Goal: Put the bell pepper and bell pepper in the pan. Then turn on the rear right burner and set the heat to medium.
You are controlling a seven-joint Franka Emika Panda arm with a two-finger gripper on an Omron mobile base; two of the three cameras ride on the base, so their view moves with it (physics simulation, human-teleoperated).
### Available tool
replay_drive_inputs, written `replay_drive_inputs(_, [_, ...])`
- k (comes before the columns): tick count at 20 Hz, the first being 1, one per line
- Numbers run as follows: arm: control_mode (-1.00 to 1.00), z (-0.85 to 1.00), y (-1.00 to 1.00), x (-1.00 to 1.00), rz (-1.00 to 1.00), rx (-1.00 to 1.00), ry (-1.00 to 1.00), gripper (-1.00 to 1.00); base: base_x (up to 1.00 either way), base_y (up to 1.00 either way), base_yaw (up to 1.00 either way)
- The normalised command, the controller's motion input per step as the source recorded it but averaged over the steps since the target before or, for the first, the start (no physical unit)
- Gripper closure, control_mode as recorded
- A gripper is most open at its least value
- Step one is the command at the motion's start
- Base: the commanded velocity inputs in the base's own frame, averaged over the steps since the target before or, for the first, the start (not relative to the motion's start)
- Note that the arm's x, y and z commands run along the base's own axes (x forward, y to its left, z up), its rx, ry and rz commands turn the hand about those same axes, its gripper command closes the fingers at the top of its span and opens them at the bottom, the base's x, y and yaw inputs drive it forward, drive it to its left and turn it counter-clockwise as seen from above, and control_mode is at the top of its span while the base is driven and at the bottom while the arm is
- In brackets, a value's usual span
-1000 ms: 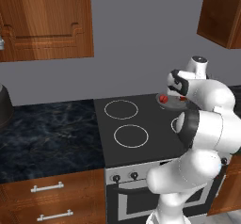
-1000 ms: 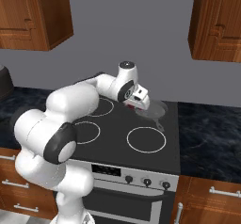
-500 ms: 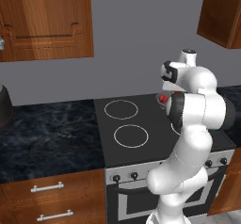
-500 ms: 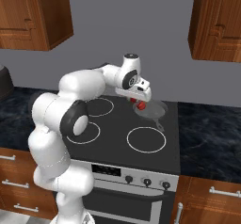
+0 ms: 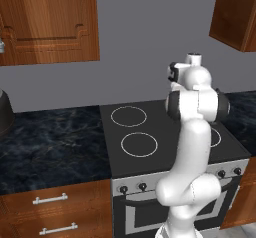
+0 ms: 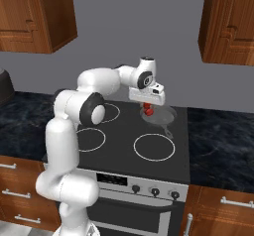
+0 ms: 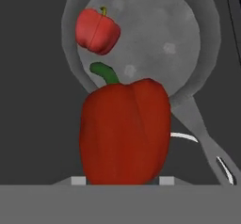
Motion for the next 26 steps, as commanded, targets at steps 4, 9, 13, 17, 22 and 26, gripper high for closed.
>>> replay_drive_inputs(4, [-1.0, -0.06, -0.21, 0.31, 0.1, 0.1, 0.12, 1.0, 0.0, 0.0, 0.0])
replay_drive_inputs(9, [-1.0, -0.04, -0.14, 0.02, 0.14, 0.11, 0.1, 1.0, 0.0, 0.0, 0.0])
replay_drive_inputs(13, [-1.0, -0.28, -0.08, 0.0, 0.14, 0.06, 0.08, 1.0, 0.0, 0.0, 0.0])
replay_drive_inputs(17, [-1.0, -0.35, 0.0, 0.0, 0.13, 0.08, 0.01, 1.0, 0.0, 0.0, 0.0])
replay_drive_inputs(22, [-1.0, -0.43, 0.0, 0.0, 0.1, 0.05, 0.0, 1.0, 0.0, 0.0, 0.0])
replay_drive_inputs(26, [-1.0, -0.35, 0.0, 0.0, 0.08, 0.03, 0.0, 1.0, 0.0, 0.0, 0.0])
